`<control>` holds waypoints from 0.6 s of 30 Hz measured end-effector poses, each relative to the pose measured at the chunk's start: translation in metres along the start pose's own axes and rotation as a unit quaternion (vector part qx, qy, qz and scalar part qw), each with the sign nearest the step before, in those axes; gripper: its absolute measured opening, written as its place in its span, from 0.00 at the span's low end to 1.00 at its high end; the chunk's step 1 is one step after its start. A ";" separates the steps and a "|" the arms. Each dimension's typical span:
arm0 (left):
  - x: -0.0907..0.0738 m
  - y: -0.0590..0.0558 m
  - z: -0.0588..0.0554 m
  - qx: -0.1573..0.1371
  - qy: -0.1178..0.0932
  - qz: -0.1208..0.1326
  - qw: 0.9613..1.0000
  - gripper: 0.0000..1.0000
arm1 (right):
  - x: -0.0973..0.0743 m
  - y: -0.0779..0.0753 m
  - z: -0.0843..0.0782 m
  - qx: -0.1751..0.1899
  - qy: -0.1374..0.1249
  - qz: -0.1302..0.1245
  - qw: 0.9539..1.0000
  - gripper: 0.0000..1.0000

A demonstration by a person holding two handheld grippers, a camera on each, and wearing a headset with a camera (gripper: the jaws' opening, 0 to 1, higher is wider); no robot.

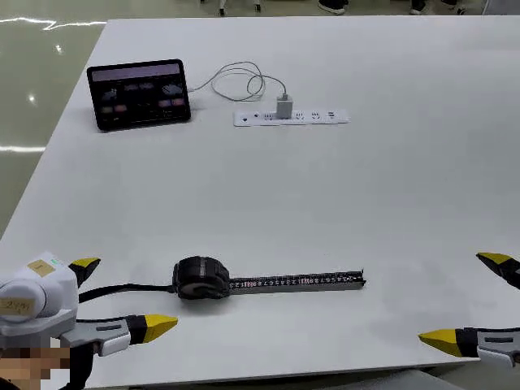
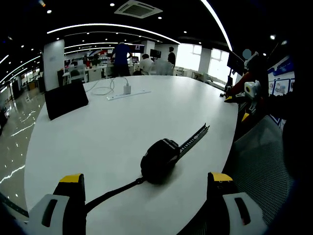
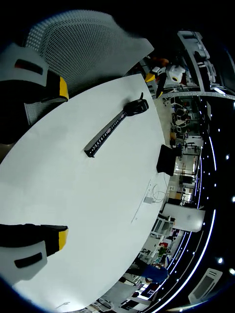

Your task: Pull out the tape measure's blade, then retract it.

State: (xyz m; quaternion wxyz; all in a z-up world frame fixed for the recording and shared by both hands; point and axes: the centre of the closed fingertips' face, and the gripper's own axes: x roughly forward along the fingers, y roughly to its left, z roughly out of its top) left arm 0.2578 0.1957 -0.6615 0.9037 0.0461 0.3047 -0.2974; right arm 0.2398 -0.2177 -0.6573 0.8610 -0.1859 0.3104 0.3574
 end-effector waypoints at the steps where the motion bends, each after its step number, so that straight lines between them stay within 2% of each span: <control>1: 0.002 0.000 0.001 -0.005 0.001 0.003 1.000 1.00 | 0.001 0.000 0.000 -0.002 0.003 0.003 1.000 1.00; 4: 0.009 -0.005 0.012 -0.020 -0.006 0.008 1.000 1.00 | 0.004 0.001 0.005 -0.016 0.008 0.013 1.000 1.00; 5: 0.013 -0.009 0.013 -0.032 0.001 0.007 0.999 1.00 | 0.007 0.002 0.006 -0.020 0.012 0.020 1.000 1.00; 7: 0.018 -0.015 0.015 -0.032 0.008 0.006 0.999 1.00 | 0.011 0.002 0.007 -0.033 0.017 0.027 0.999 1.00; 9: 0.023 -0.024 0.020 -0.035 0.012 0.006 0.999 1.00 | 0.015 0.005 0.009 -0.043 0.026 0.045 0.998 1.00; 12: 0.030 -0.031 0.030 -0.052 0.013 0.023 0.998 1.00 | 0.020 0.008 0.015 -0.058 0.024 0.058 0.996 0.98; 14: 0.036 -0.027 0.038 -0.065 -0.007 0.052 0.997 1.00 | 0.024 0.011 0.017 -0.064 0.026 0.064 0.996 0.98; 15: 0.040 -0.028 0.038 -0.065 0.000 0.057 0.996 1.00 | 0.027 0.011 0.017 -0.075 0.032 0.071 0.994 0.98; 16: 0.041 -0.021 0.040 -0.060 -0.004 0.081 0.995 1.00 | 0.029 0.011 0.017 -0.084 0.035 0.075 0.993 0.97; 18: 0.046 -0.016 0.039 -0.080 -0.001 0.106 0.991 1.00 | 0.033 0.007 0.020 -0.088 0.036 0.080 0.992 0.97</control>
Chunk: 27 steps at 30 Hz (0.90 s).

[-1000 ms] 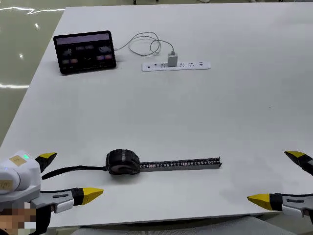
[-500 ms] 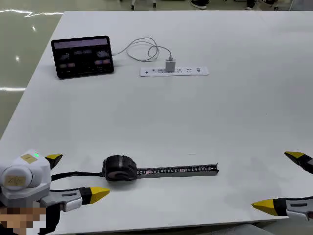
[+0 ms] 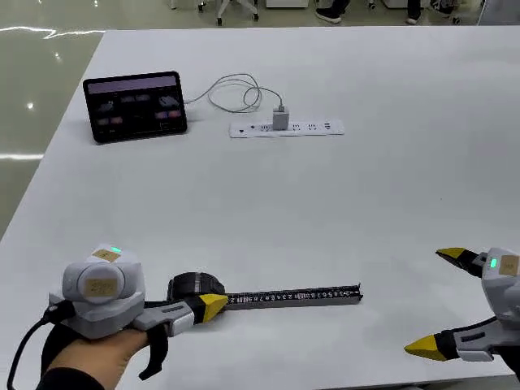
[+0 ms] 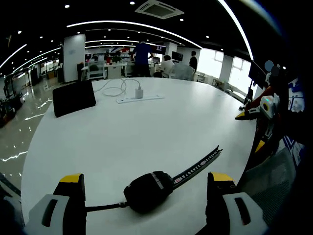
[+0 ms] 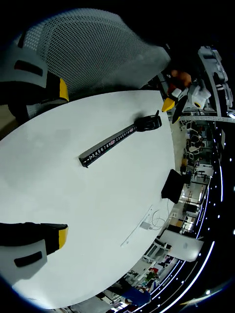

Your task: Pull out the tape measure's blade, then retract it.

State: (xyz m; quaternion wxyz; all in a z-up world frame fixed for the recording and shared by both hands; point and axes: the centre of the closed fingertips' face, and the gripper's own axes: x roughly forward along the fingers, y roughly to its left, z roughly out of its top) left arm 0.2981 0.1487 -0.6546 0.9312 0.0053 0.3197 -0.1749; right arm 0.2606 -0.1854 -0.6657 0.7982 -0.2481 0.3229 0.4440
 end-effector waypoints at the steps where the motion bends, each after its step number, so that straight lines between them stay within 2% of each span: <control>1: 0.001 0.001 0.002 -0.018 -0.006 0.007 1.000 1.00 | 0.001 0.001 0.001 -0.001 0.003 0.004 1.000 0.97; 2: 0.004 0.000 0.002 -0.043 -0.013 0.012 0.999 1.00 | 0.004 0.002 0.005 -0.011 0.003 0.012 1.000 0.97; 3: 0.007 -0.001 -0.002 -0.052 -0.009 0.015 0.998 1.00 | 0.005 0.002 0.006 -0.016 0.003 0.014 1.000 0.96; 4: 0.012 -0.004 -0.007 -0.057 -0.005 0.010 0.998 1.00 | 0.008 0.000 0.007 -0.025 0.007 0.017 1.000 0.96; 5: 0.016 -0.010 -0.014 -0.082 0.000 -0.001 0.997 1.00 | 0.010 -0.001 0.007 -0.027 0.011 0.019 0.999 0.95; 6: 0.019 -0.011 -0.020 -0.095 0.006 0.003 0.995 1.00 | 0.012 -0.002 0.008 -0.030 0.014 0.021 0.999 0.96; 8: 0.025 -0.011 -0.033 -0.088 0.018 0.011 0.996 1.00 | 0.017 -0.002 0.011 -0.029 0.015 0.030 0.999 0.97; 10: 0.028 -0.010 -0.035 -0.106 0.013 0.021 0.994 1.00 | 0.022 -0.002 0.012 -0.037 0.018 0.039 0.998 0.96; 12: 0.033 -0.004 -0.038 -0.102 0.007 0.042 0.994 1.00 | 0.027 -0.001 0.013 -0.045 0.023 0.044 0.998 0.95; 15: 0.039 -0.002 -0.041 -0.101 -0.001 0.056 0.993 1.00 | 0.034 -0.001 0.014 -0.048 0.027 0.055 0.997 0.94; 17: 0.042 -0.004 -0.042 -0.100 -0.007 0.054 0.994 1.00 | 0.040 0.000 0.012 -0.059 0.034 0.067 0.995 0.90; 19: 0.045 -0.009 -0.045 -0.098 -0.003 0.047 0.994 1.00 | 0.043 0.000 0.011 -0.071 0.041 0.077 0.994 0.86; 21: 0.047 -0.011 -0.047 -0.084 0.002 0.046 0.995 1.00 | 0.050 0.001 0.011 -0.082 0.044 0.092 0.991 0.81; 23: 0.049 -0.013 -0.045 -0.079 -0.004 0.043 0.996 1.00 | 0.057 0.001 0.011 -0.096 0.047 0.106 0.989 0.75; 24: 0.050 -0.012 -0.045 -0.064 -0.006 0.045 0.997 1.00 | 0.062 0.001 0.012 -0.109 0.049 0.115 0.986 0.71; 27: 0.050 -0.011 -0.048 -0.065 -0.014 0.044 0.997 1.00 | 0.071 0.004 0.014 -0.124 0.056 0.132 0.982 0.63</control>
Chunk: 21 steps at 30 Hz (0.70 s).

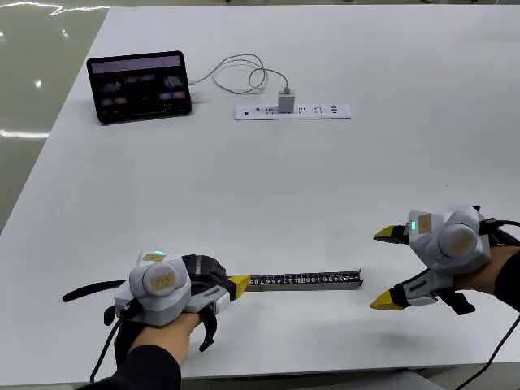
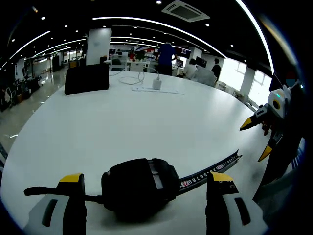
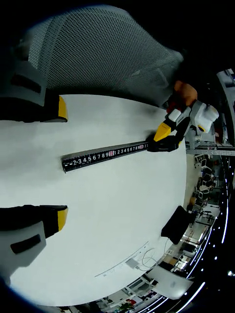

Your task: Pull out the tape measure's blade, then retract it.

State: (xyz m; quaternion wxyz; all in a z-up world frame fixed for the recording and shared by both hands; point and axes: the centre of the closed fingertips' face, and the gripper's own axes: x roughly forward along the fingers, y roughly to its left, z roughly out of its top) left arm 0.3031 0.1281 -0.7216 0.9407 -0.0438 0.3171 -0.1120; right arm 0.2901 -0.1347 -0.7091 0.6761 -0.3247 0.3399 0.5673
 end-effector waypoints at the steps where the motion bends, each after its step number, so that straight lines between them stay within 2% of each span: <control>1: 0.001 0.001 -0.001 0.003 0.000 -0.001 1.000 0.99 | 0.002 0.000 0.000 -0.002 0.004 0.002 1.000 0.60; 2: 0.002 0.002 -0.005 0.014 0.008 0.001 1.000 0.98 | 0.006 0.000 -0.001 -0.009 0.013 0.009 1.000 0.56; 3: 0.002 0.003 -0.004 0.018 0.007 0.000 1.000 0.97 | 0.009 0.001 -0.003 -0.017 0.020 0.016 1.000 0.54; 5: 0.002 0.004 -0.001 0.006 -0.002 -0.001 1.000 0.96 | 0.016 0.001 -0.006 -0.018 0.027 0.025 0.999 0.49; 7: 0.003 0.004 0.001 0.008 -0.006 0.000 1.000 0.95 | 0.021 0.002 -0.010 -0.025 0.038 0.034 0.998 0.44; 11: 0.004 0.002 0.001 0.007 -0.007 -0.003 1.000 0.94 | 0.030 0.000 -0.014 -0.028 0.049 0.042 0.998 0.33; 14: 0.005 0.003 -0.001 0.005 -0.005 -0.003 1.000 0.94 | 0.035 -0.003 -0.021 -0.054 0.073 0.041 0.995 0.29; 19: 0.004 0.006 -0.001 -0.004 -0.007 0.001 1.000 0.94 | 0.041 0.001 -0.025 -0.039 0.081 0.058 0.994 0.25; 21: 0.005 0.007 0.000 -0.006 -0.009 0.001 1.000 0.94 | 0.042 0.000 -0.024 -0.039 0.079 0.059 0.994 0.19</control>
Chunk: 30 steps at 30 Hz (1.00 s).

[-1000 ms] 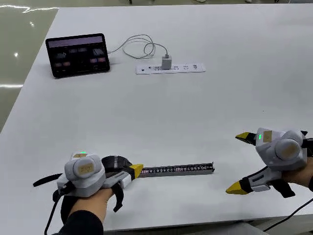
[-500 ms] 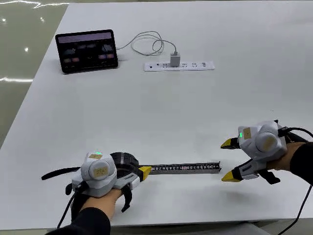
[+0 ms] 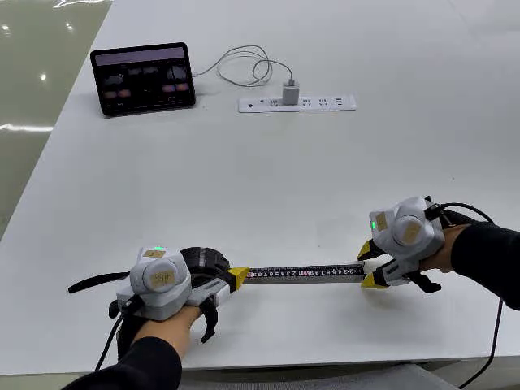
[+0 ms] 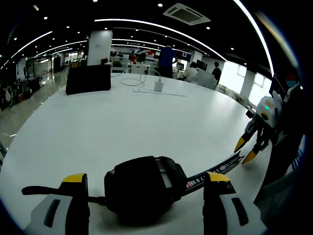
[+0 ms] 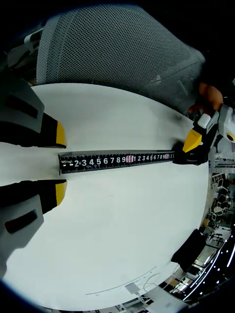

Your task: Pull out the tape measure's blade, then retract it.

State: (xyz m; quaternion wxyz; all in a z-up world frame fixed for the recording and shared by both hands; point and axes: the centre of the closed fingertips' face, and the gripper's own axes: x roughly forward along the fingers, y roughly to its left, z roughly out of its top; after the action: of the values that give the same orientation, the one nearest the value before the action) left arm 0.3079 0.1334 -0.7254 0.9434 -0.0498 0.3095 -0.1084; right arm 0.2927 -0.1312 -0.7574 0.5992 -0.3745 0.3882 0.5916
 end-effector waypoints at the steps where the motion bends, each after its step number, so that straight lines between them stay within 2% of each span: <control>1: 0.000 0.000 0.000 -0.001 0.000 0.000 1.000 0.93 | 0.000 -0.001 0.000 0.000 0.000 -0.001 1.000 0.17; 6: 0.001 0.003 -0.002 -0.010 0.003 0.005 1.000 0.92 | 0.001 0.000 0.002 -0.009 0.000 0.001 1.000 0.12; 14: -0.003 0.011 0.000 -0.028 0.007 0.018 0.999 0.85 | 0.004 0.000 0.001 -0.015 0.007 0.003 1.000 0.12; 15: -0.004 0.013 -0.002 -0.031 0.010 0.021 0.999 0.85 | 0.005 0.000 0.001 -0.015 0.009 0.003 1.000 0.12; 17: -0.004 0.014 -0.016 -0.053 0.048 0.022 0.997 0.84 | 0.005 0.000 0.001 -0.012 0.014 0.006 1.000 0.12; 19: -0.002 0.013 -0.012 -0.053 0.038 0.018 0.998 0.83 | 0.005 -0.001 0.001 -0.010 0.021 0.008 1.000 0.11; 21: -0.003 0.010 -0.009 -0.041 0.033 0.014 0.999 0.79 | 0.005 -0.001 0.001 -0.010 0.027 0.009 1.000 0.11; 22: -0.003 0.006 0.001 -0.029 0.011 0.004 1.000 0.77 | 0.005 -0.001 0.001 -0.011 0.030 0.009 0.999 0.11; 23: -0.002 0.004 0.005 -0.025 0.002 0.000 1.000 0.75 | 0.005 -0.001 0.000 -0.008 0.032 0.008 0.999 0.11; 25: -0.001 0.003 0.006 -0.026 0.005 0.000 1.000 0.73 | 0.005 -0.001 0.000 -0.003 0.031 0.005 0.999 0.11; 27: 0.002 0.001 0.002 -0.025 0.017 0.000 1.000 0.67 | 0.005 -0.001 0.000 0.009 0.029 0.000 1.000 0.11; 30: 0.002 -0.003 0.003 -0.016 0.015 0.002 1.000 0.63 | 0.005 -0.002 0.000 0.012 0.030 -0.004 0.999 0.11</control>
State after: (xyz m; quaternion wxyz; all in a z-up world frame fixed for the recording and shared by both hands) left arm 0.3108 0.1305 -0.7234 0.9380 -0.0628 0.3251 -0.1025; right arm 0.2942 -0.1289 -0.7620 0.5940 -0.3861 0.4118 0.5732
